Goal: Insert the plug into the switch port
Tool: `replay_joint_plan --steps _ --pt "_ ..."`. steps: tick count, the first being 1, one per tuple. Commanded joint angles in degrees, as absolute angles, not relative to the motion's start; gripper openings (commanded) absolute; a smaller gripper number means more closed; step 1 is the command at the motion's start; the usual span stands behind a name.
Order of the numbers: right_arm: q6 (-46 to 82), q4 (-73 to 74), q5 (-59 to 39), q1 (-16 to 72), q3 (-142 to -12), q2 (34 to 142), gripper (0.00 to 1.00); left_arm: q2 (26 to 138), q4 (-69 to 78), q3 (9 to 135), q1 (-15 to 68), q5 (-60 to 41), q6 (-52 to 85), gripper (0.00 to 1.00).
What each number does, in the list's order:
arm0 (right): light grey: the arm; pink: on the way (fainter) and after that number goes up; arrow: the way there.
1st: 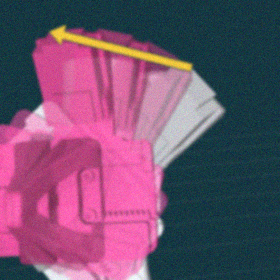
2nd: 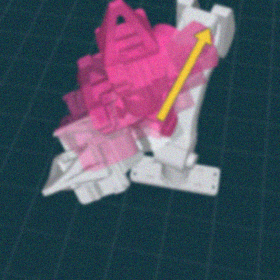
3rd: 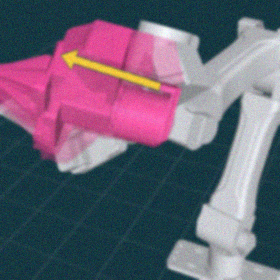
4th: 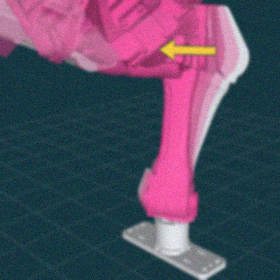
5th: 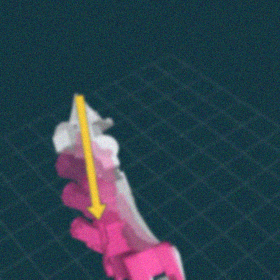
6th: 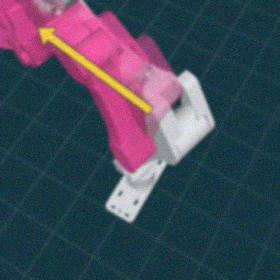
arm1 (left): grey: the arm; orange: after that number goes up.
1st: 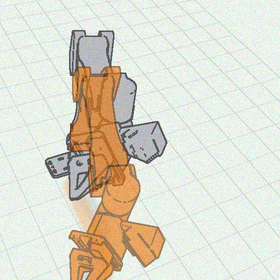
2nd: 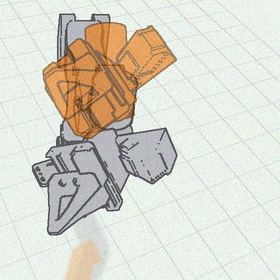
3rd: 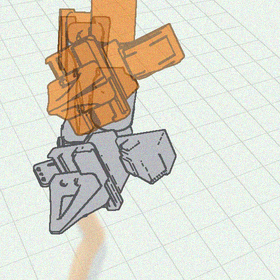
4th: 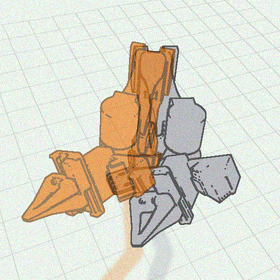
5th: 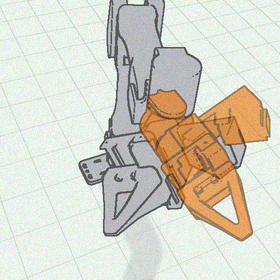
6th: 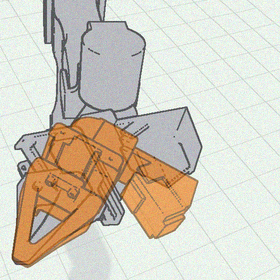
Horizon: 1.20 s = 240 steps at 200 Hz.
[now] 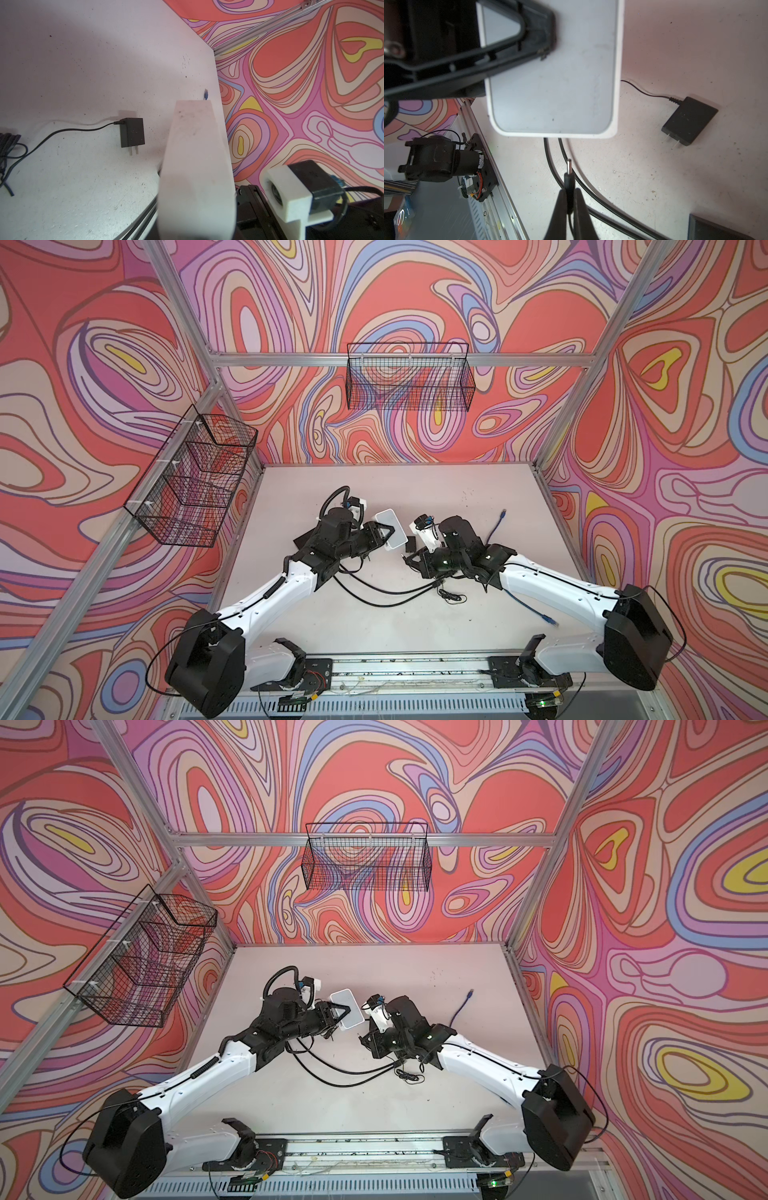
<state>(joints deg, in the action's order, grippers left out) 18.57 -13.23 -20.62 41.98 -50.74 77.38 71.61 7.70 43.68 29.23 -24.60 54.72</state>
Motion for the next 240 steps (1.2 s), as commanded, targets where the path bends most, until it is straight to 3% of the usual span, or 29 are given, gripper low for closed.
replay_joint_plan --steps 1,158,220,240 --pt "18.72 -12.39 -19.37 42.26 -52.21 77.21 0.0 72.57 7.4 44.56 29.36 -24.17 55.67 0.1" --pt "18.95 -11.24 -18.13 42.23 -54.23 79.56 0.0 74.22 7.64 43.81 30.15 -24.79 57.39 0.1" --pt "17.5 -18.25 -15.34 42.27 -54.81 80.93 0.0 72.48 4.7 43.53 30.15 -22.17 56.44 0.09" --pt "16.31 -20.6 -11.67 42.28 -53.96 82.75 0.12 71.65 3.04 43.43 30.16 -21.47 55.77 0.09"
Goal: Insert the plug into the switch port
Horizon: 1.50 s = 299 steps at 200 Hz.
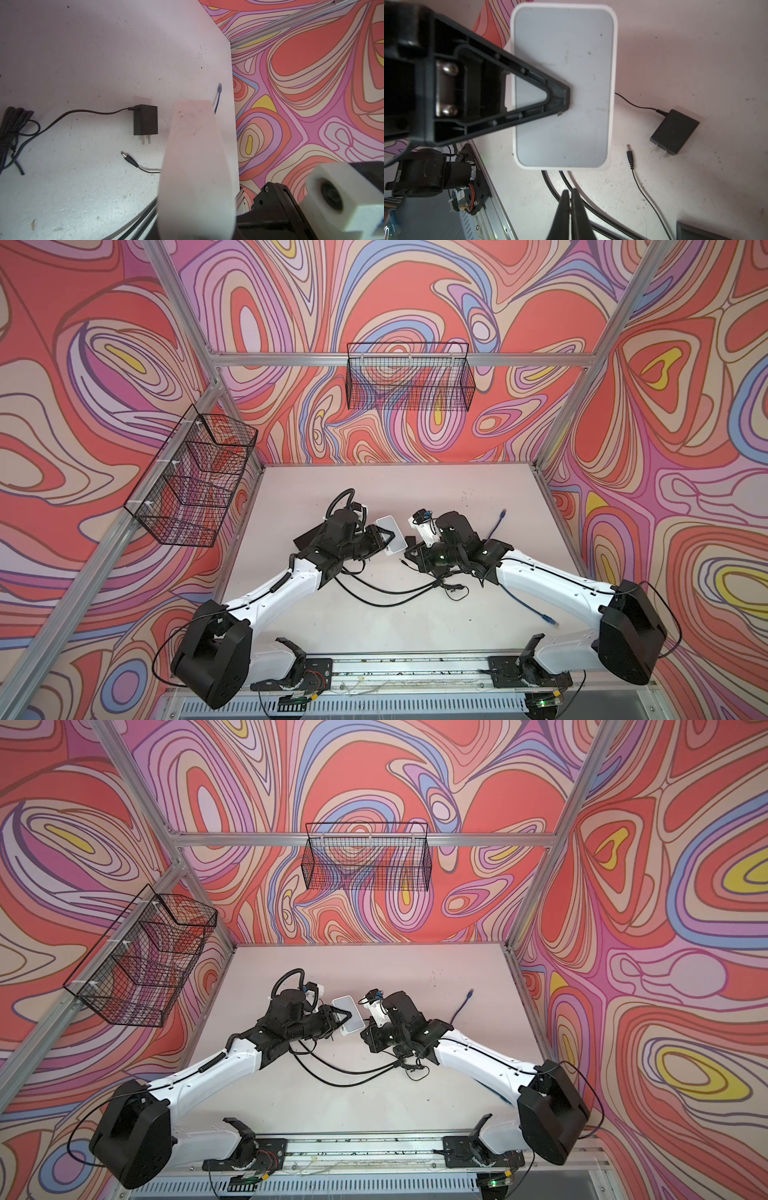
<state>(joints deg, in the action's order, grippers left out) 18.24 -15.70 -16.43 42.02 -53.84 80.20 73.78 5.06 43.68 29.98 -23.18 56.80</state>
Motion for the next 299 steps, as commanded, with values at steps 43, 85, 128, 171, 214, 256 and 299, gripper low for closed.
replay_joint_plan --steps 43,85,128,171,214,256,299 --pt "13.48 -24.97 -4.69 42.58 -55.96 90.11 0.32 68.3 1.6 41.03 29.99 -18.88 55.54 0.09" --pt "11.07 -25.17 -2.4 42.74 -59.69 97.38 0.37 65.42 -0.07 39.22 28.81 -18.37 55.07 0.09" --pt "8.63 -26.27 -1.82 43.23 -64.14 103.46 0.4 63.16 -1.66 37.65 26.77 -18.5 54.49 0.1" --pt "7.39 -27.42 -1.88 43.41 -67.12 107.37 0.38 62.13 -1.84 36.83 25.11 -19.41 54.32 0.09" --pt "7.43 -27.44 -0.94 43.47 -67.68 109.07 0.33 61.17 -2.41 36.95 23.99 -19.96 54.05 0.09" --pt "7.44 -26.89 -1.39 43.43 -67.33 111.02 0.11 60.75 -2.45 36.83 23.27 -20.64 53.96 0.09" --pt "7.04 -27.57 -1.57 43.43 -66.62 107.92 0.0 60.9 -1.96 36.5 22.99 -20.99 54.01 0.09"
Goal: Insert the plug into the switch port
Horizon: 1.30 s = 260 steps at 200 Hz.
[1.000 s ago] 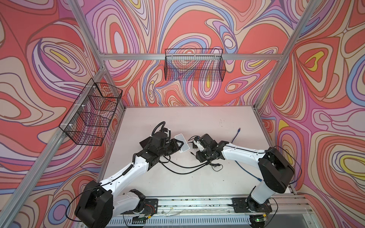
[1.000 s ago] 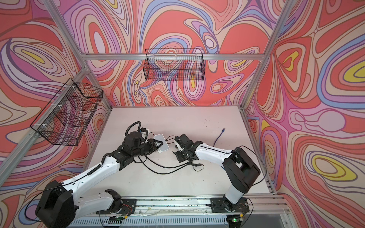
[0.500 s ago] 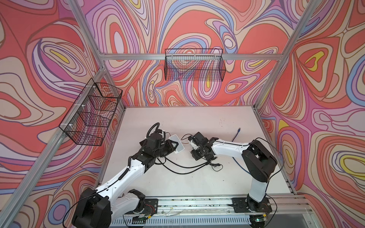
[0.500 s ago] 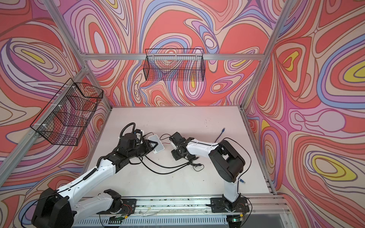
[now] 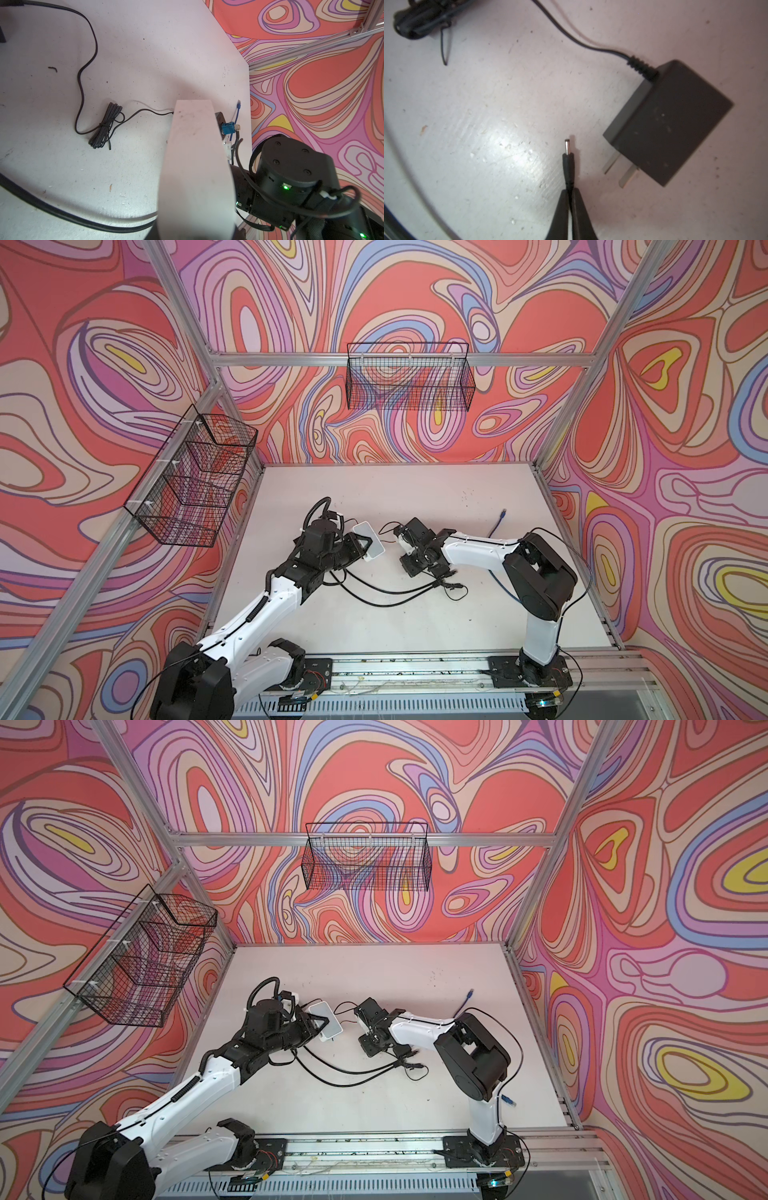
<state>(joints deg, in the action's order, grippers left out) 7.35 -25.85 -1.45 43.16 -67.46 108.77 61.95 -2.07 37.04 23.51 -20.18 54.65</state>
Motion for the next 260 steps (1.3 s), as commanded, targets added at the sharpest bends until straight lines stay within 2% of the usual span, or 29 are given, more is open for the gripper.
replay_joint_plan --steps 1,61,131,165,221,230,260 --pt "7.03 -27.63 -1.58 43.47 -66.62 107.75 0.0 60.9 -1.99 36.44 23.01 -21.04 54.03 0.09" --pt "11.76 -30.61 -1.74 43.42 -62.46 93.16 0.0 61.6 -1.41 36.74 22.91 -21.49 53.97 0.09" --pt "25.79 -28.83 -0.62 45.89 -43.06 74.99 0.0 62.63 0.3 36.21 22.86 -22.07 54.67 0.09" --pt "27.95 -26.69 -0.48 46.63 -38.92 74.2 0.0 63.72 1.49 36.39 22.92 -22.68 55.02 0.09" --pt "26.6 -27.78 2.98 46.67 -41.96 77.87 0.0 63.13 0.57 36.52 22.94 -22.34 54.43 0.09" --pt "26.29 -29.0 4.09 46.69 -42.67 77.86 0.04 62.9 0.18 36.56 22.93 -22.03 54.2 0.09" --pt "27.16 -32.55 9.07 46.72 -44.08 76.36 0.29 63.33 0.39 36.56 22.93 -22.31 54.16 0.09"
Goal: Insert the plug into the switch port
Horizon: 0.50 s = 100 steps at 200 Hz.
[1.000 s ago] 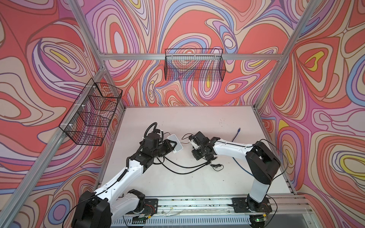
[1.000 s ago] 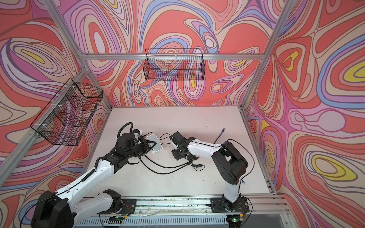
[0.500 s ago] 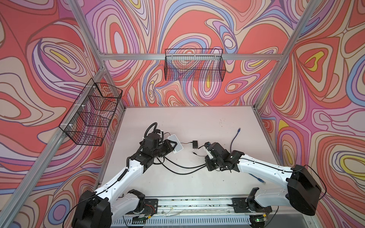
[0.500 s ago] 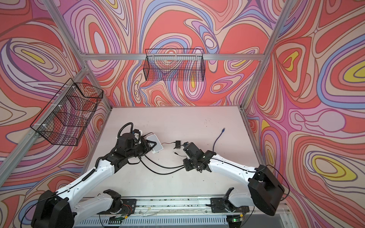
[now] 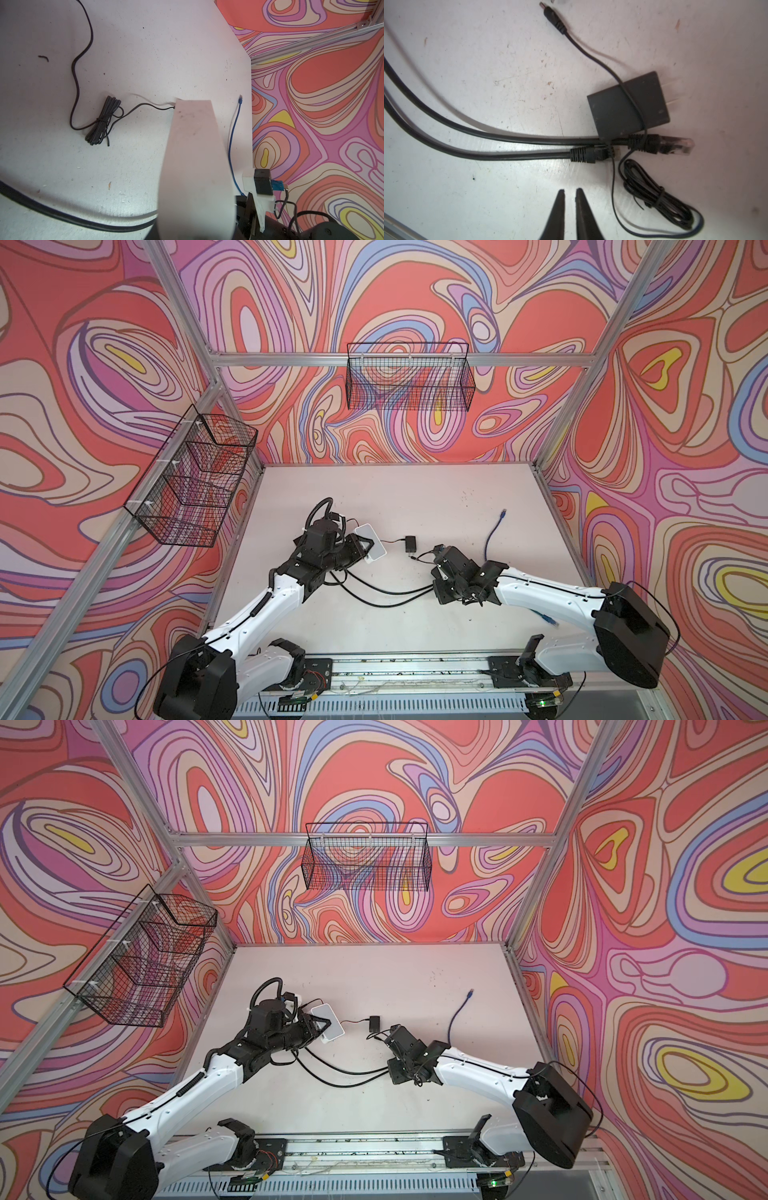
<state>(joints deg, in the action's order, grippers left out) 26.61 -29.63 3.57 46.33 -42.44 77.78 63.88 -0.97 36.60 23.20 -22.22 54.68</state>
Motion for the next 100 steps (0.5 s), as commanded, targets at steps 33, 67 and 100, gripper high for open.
replay_joint_plan --steps 33,67,100 --pt "27.93 -34.31 11.0 46.68 -45.28 78.04 0.31 64.26 1.54 36.74 22.94 -23.0 54.49 0.09" --pt "28.71 -33.95 12.38 46.68 -46.22 81.31 0.31 64.19 1.13 37.13 22.88 -22.96 54.14 0.09" --pt "29.47 -35.09 17.06 46.29 -48.39 84.77 0.32 64.47 1.22 37.31 22.91 -23.11 54.14 0.09"
